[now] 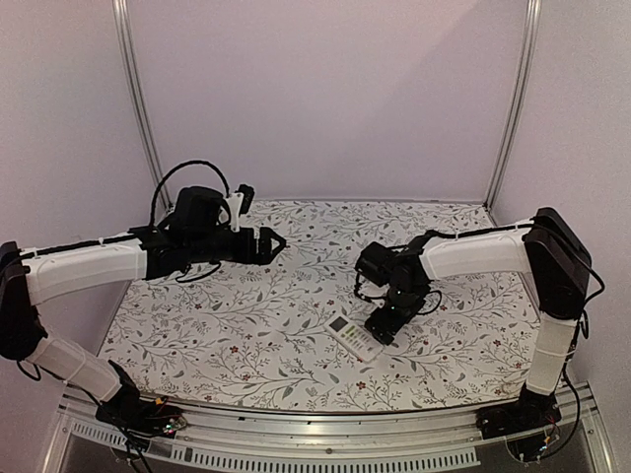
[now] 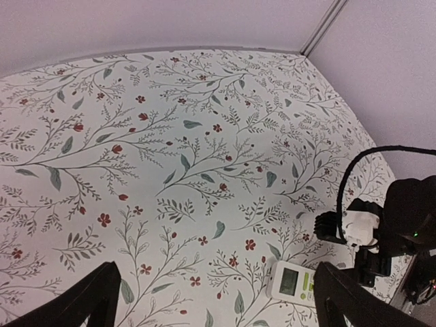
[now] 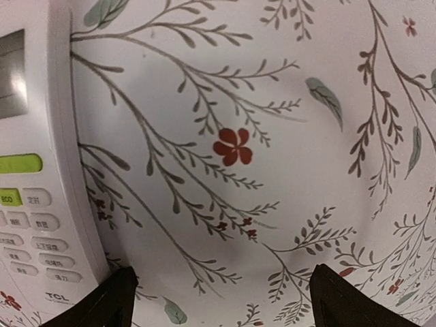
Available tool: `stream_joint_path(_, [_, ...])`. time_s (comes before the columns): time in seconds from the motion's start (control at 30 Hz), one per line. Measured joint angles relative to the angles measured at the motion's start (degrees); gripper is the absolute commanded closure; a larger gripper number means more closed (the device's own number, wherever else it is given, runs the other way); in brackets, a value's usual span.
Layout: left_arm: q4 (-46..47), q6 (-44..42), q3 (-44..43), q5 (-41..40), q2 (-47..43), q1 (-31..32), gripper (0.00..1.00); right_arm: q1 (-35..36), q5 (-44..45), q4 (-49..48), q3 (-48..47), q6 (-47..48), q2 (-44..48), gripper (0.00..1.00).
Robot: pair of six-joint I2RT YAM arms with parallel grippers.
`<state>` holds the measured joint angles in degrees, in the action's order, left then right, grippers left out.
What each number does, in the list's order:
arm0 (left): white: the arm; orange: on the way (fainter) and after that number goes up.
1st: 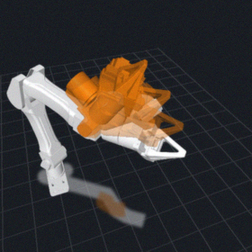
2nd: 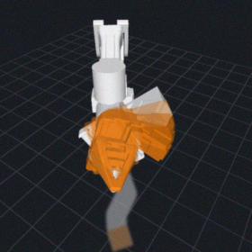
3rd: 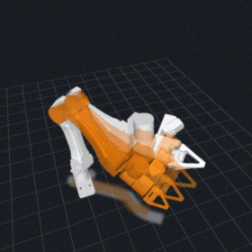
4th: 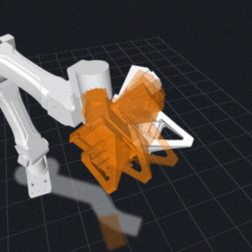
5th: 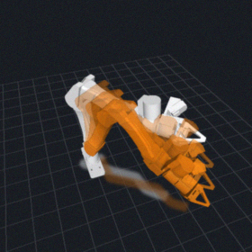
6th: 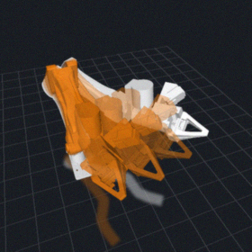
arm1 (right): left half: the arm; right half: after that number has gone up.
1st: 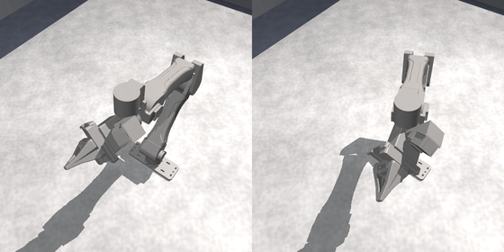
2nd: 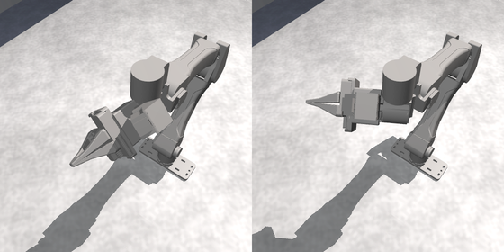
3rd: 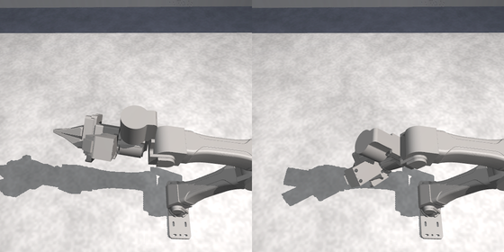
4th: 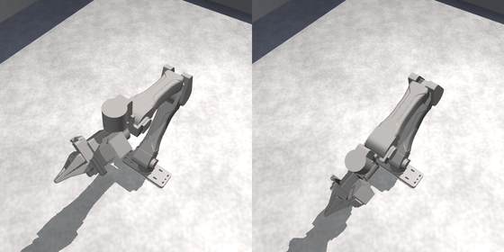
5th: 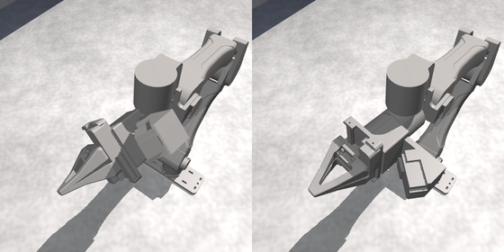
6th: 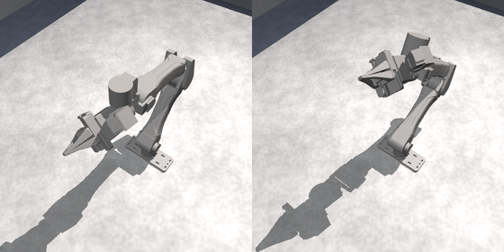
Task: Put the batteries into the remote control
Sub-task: Move the remote control to the center of the board.
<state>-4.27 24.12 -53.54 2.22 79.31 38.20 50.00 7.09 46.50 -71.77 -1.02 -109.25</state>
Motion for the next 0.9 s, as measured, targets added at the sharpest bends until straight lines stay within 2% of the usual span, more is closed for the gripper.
stream_joint_path(0.23, [-0.35, 0.2, -0.22, 0.81, 0.17, 0.17, 0.0, 2.93, -9.66, -2.86, 1.11, -1.38, 0.33, 0.06])
stream_joint_path(0.67, [-3.8, 0.57, -3.89, 1.6, 2.91, 0.22, 0.0, 4.52, -16.87, -7.37, 1.07, -4.42, 0.9, 0.01])
stream_joint_path(0.77, [-5.86, 0.13, -6.62, 1.55, 4.39, 0.22, 0.0, 3.56, -17.97, -8.48, 2.21, -4.63, 3.72, 0.01])
stream_joint_path(0.9, [-8.61, -1.05, -10.75, 0.98, 5.6, -0.37, 0.0, -0.31, -19.74, -10.8, 3.48, -5.84, 12.2, 0.01])
